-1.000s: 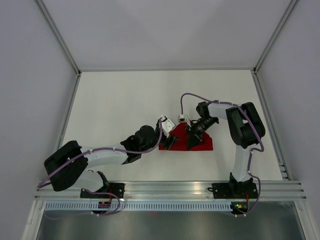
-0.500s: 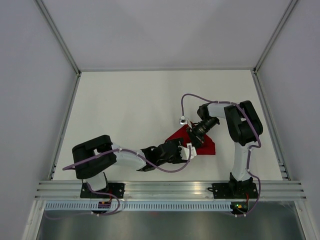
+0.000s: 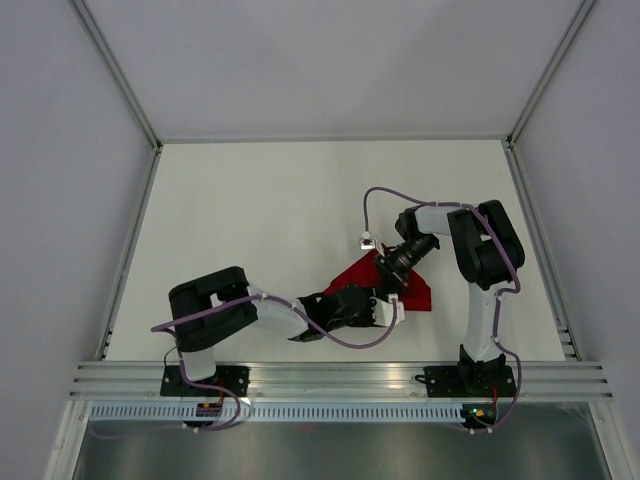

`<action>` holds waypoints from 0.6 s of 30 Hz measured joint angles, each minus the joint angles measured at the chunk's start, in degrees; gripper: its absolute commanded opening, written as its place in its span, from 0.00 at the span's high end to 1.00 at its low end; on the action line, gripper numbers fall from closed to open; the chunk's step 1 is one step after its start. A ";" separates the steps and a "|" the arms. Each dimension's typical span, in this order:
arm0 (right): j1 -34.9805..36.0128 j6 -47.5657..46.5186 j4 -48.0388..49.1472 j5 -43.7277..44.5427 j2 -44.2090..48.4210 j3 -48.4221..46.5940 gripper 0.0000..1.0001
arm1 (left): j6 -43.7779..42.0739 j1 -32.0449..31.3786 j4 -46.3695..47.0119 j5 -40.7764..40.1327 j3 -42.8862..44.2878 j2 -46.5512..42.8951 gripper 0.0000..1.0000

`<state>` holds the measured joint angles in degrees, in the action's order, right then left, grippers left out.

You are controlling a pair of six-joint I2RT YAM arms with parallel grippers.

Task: Fold the napkin, place the utensils inside, and roll it up
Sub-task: Roll the napkin with the utensil

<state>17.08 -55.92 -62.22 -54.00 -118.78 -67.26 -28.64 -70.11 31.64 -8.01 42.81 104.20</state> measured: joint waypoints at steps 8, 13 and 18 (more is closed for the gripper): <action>-0.13 0.09 -0.48 0.02 -0.22 -0.09 0.99 | 0.33 1.01 -1.66 4.20 1.18 1.20 0.85; -0.50 0.17 -0.61 0.13 -0.22 -0.09 0.91 | 0.70 2.08 -4.52 7.23 2.69 1.20 0.98; -0.70 1.09 -0.15 1.07 0.72 0.02 0.61 | 2.75 4.22 -8.35 12.31 4.94 1.20 0.98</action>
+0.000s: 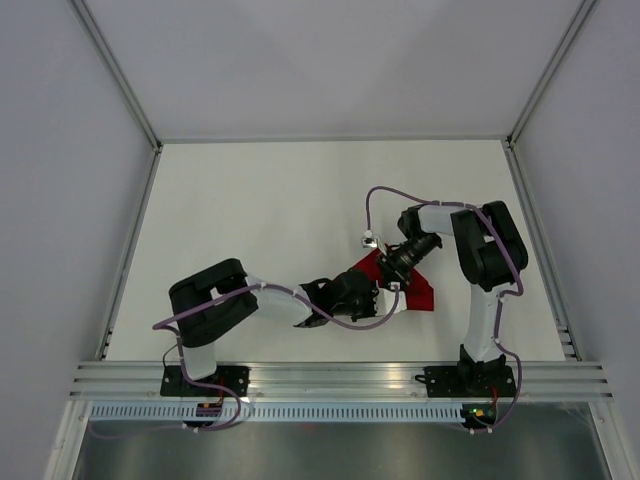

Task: Fold the napkin, place the utensils inside, and roll it up
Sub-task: Roll the napkin with the utensil

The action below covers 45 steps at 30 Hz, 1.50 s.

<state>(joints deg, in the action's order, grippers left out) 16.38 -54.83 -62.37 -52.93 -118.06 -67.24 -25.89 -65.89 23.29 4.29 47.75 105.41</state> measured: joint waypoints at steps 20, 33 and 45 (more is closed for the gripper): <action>-13.86 6.86 20.06 6.97 30.93 8.35 0.42 | 16.22 12.31 -11.63 25.81 9.84 4.63 0.98; -0.55 7.48 34.18 16.09 54.93 32.20 0.34 | 23.15 18.10 -25.83 38.95 22.05 12.52 0.98; 16.28 8.57 49.68 30.36 50.23 40.37 0.33 | 27.50 21.11 -33.31 47.52 27.93 17.88 0.98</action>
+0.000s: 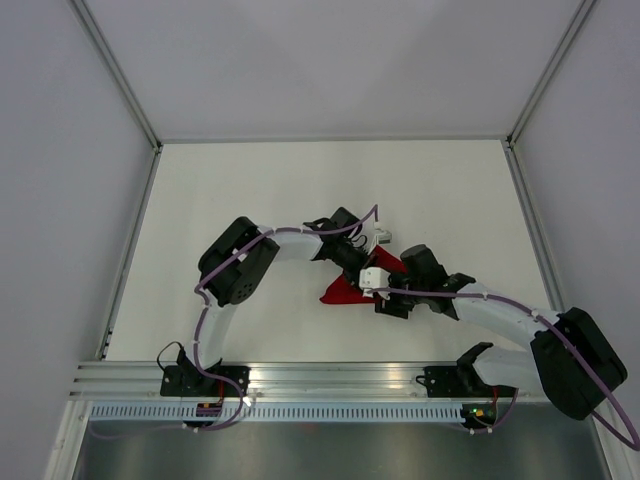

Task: Fold the napkin, place the utensils inside, and roll it up
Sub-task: Roll the napkin with the utensil

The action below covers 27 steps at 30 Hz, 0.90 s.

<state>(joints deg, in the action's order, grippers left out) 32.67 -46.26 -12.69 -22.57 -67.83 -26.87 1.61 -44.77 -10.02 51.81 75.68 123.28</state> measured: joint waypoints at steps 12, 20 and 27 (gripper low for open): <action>3.28 1.73 6.23 2.43 -5.53 -0.44 0.73 | 2.49 0.57 -2.82 2.73 1.40 1.62 0.86; 3.39 1.92 6.95 2.10 -6.93 -1.05 0.89 | 5.53 1.55 -1.84 2.84 0.48 1.27 0.58; 1.60 1.38 5.79 -0.87 -9.42 -3.15 0.94 | 8.26 3.85 3.39 0.70 -7.21 -4.79 0.51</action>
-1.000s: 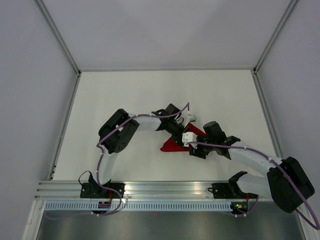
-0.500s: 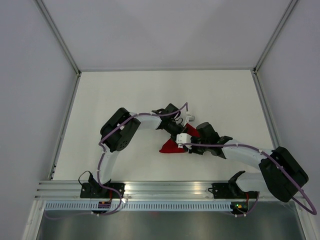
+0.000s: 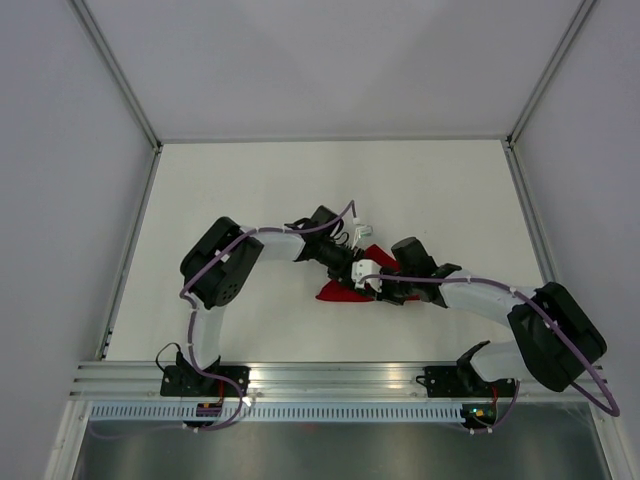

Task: Fold the napkin, place the utensils inside, and roll it up
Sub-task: Roll the napkin with the utensil

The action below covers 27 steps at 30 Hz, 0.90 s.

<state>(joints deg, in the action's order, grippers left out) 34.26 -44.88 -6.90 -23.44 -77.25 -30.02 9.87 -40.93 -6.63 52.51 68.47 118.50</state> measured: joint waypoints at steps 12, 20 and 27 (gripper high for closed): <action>-7.45 -5.99 -17.03 -11.56 -13.20 -14.78 0.94 | 6.86 3.93 20.20 -7.17 -17.90 -18.21 0.45; -10.45 -10.10 -30.56 -17.79 -24.15 -26.71 0.95 | 8.76 2.38 44.72 -23.54 -37.66 -33.59 0.39; -11.91 -11.58 -39.32 -22.10 -31.28 -33.77 0.94 | 2.99 -5.35 53.16 -39.74 -43.76 -37.64 0.37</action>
<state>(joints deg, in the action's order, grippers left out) 22.35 -56.47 -46.22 -45.54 -108.53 -63.79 12.86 -46.28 46.52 12.78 24.71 80.86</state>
